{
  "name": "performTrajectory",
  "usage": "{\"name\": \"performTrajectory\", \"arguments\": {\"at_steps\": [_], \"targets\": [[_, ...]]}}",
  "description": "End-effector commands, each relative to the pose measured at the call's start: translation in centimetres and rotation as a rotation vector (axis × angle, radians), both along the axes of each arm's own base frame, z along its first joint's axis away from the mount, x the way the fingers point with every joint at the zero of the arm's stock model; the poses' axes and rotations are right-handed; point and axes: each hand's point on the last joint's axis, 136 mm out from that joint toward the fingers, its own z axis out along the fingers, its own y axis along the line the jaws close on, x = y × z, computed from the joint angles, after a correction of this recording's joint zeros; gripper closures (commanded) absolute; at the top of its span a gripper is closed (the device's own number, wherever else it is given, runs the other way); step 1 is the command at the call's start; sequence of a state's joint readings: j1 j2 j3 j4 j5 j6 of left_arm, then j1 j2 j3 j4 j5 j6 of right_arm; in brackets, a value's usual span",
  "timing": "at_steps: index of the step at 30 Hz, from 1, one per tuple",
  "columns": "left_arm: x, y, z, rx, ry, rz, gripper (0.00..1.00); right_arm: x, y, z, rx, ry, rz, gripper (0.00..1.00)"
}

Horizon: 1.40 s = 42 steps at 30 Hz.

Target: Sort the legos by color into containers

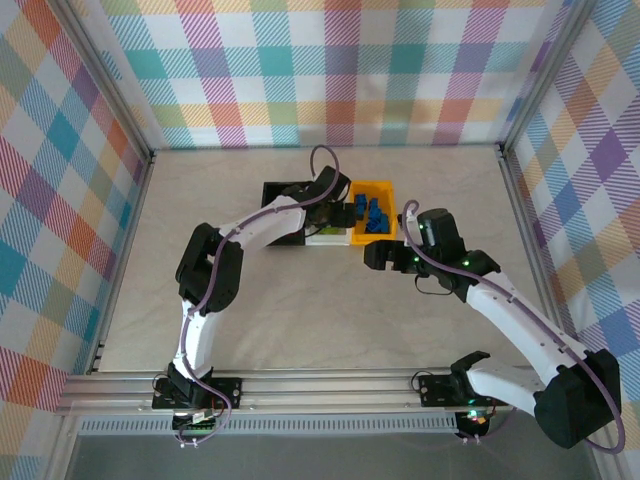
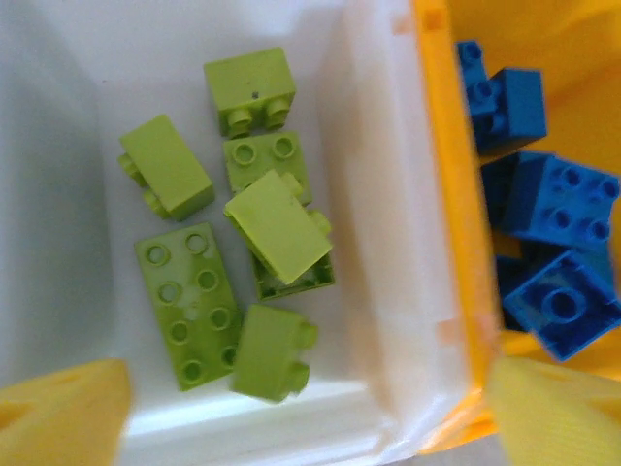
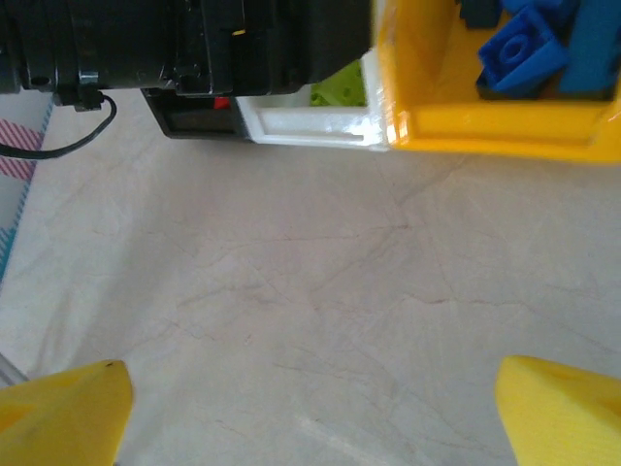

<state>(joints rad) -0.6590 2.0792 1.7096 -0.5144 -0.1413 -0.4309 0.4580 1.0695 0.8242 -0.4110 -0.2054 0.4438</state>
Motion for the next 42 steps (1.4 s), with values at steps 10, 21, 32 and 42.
{"name": "performTrajectory", "arguments": {"at_steps": [10,21,32,42], "targets": [[-4.7,10.4,14.0,-0.133,-0.454,0.212,0.0,2.1,-3.0,0.2,-0.041,-0.09,-0.206,0.0],[-8.1,31.3,9.9,0.116,-0.654,0.672,0.0,3.5,-5.6,-0.2,-0.121,-0.146,-0.34,0.0],[-6.3,35.1,-0.5,0.359,-0.518,0.532,0.0,4.0,-7.1,-0.9,-0.16,-0.175,-0.382,0.0],[-4.7,33.1,-1.4,0.222,-0.538,0.444,0.0,5.3,-9.9,-1.2,-0.201,-0.186,-0.478,0.0]]}}
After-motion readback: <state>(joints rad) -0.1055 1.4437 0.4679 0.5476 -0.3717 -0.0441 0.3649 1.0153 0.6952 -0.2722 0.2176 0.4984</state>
